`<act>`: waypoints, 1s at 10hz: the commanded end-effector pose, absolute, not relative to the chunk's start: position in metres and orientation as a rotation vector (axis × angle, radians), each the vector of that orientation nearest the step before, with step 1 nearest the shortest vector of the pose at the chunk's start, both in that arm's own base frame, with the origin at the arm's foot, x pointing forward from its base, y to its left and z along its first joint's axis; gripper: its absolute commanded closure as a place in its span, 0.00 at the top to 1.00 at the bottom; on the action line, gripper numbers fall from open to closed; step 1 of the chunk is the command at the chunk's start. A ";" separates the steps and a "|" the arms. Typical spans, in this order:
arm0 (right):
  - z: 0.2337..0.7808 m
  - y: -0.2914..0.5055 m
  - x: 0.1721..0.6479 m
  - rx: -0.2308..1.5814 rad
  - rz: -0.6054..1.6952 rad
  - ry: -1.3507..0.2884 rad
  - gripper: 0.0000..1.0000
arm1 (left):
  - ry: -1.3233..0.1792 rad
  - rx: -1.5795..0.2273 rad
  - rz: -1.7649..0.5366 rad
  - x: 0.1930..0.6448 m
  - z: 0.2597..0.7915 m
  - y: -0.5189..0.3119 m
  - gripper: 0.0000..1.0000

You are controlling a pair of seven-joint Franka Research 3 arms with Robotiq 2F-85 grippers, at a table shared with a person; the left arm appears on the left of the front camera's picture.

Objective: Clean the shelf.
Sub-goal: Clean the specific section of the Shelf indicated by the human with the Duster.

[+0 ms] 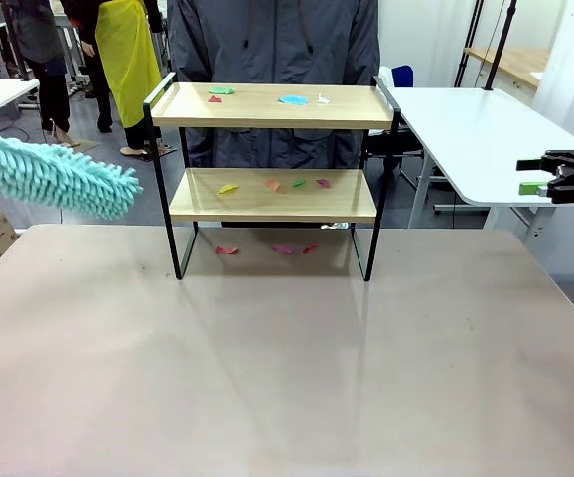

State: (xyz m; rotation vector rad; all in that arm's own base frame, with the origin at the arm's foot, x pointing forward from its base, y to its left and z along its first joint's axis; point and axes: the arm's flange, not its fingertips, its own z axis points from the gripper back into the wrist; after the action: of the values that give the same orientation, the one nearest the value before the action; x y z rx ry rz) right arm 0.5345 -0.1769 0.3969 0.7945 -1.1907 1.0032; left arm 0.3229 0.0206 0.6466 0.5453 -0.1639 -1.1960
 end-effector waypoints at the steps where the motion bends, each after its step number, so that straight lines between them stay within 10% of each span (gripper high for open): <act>1: 0.399 -0.175 0.535 0.792 1.008 -1.193 1.00 | -0.112 0.421 -1.382 0.304 0.637 0.011 0.13; 10: 0.399 -0.175 0.535 0.792 1.008 -1.193 1.00 | 0.005 0.297 -1.603 0.297 0.596 -0.051 0.13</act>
State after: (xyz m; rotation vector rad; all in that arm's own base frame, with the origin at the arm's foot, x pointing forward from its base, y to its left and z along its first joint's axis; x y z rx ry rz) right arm 0.5345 -0.1769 0.3969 0.7946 -1.1907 1.0033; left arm 0.3012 -0.0535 0.5923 0.3014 0.0157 -1.6011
